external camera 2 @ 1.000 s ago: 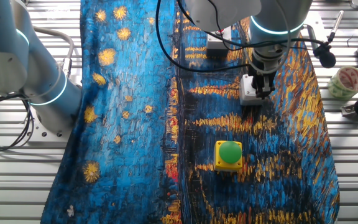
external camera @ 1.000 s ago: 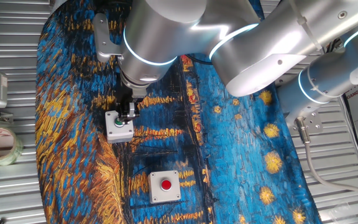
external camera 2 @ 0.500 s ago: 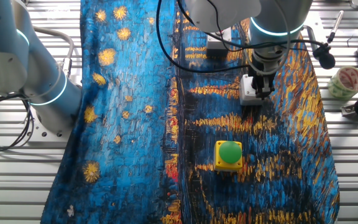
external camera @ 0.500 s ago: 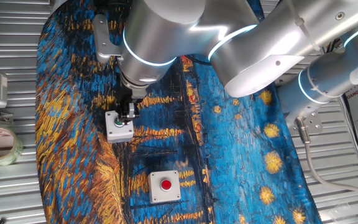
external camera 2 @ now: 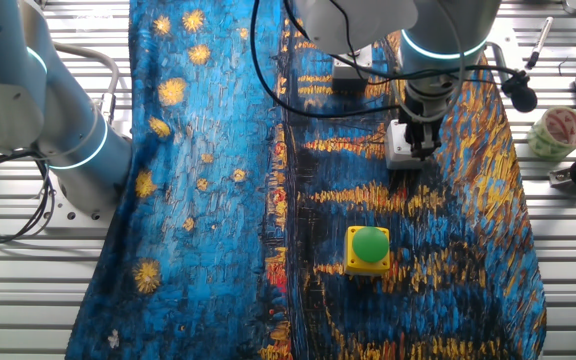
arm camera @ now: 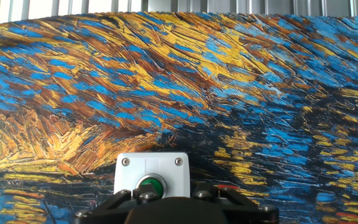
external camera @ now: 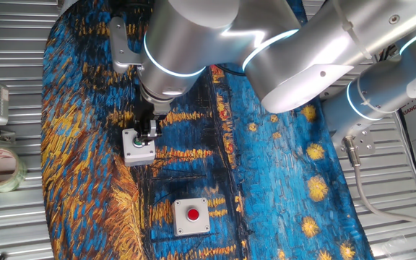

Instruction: Press three buttons from left to right in sequence

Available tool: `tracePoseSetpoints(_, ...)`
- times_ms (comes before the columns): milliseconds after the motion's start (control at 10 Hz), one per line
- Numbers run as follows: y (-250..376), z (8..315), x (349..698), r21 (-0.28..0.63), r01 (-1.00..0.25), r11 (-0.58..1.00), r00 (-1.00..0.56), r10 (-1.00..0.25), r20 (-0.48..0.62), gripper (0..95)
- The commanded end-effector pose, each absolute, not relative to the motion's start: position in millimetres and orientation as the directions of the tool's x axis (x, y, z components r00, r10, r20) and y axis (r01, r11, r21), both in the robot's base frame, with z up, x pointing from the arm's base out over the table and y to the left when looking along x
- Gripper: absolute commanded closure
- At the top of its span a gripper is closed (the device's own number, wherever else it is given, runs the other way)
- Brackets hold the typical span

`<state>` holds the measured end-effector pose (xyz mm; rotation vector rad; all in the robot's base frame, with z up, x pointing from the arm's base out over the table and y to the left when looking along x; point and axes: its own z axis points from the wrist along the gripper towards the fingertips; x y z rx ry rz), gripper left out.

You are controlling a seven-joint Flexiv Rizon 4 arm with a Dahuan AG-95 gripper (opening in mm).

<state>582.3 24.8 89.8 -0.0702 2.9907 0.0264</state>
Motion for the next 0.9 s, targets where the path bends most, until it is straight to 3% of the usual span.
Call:
tracePoseSetpoints(100, 24.7, 88.8, 582.6, 0.015, -0.046, 0.999, -0.988, -0.043, -0.147, 57.0)
tracePoseSetpoints(900, 25.2, 82.6, 582.0, 0.015, -0.043, 0.999, -0.987, -0.04, -0.158, 57.0)
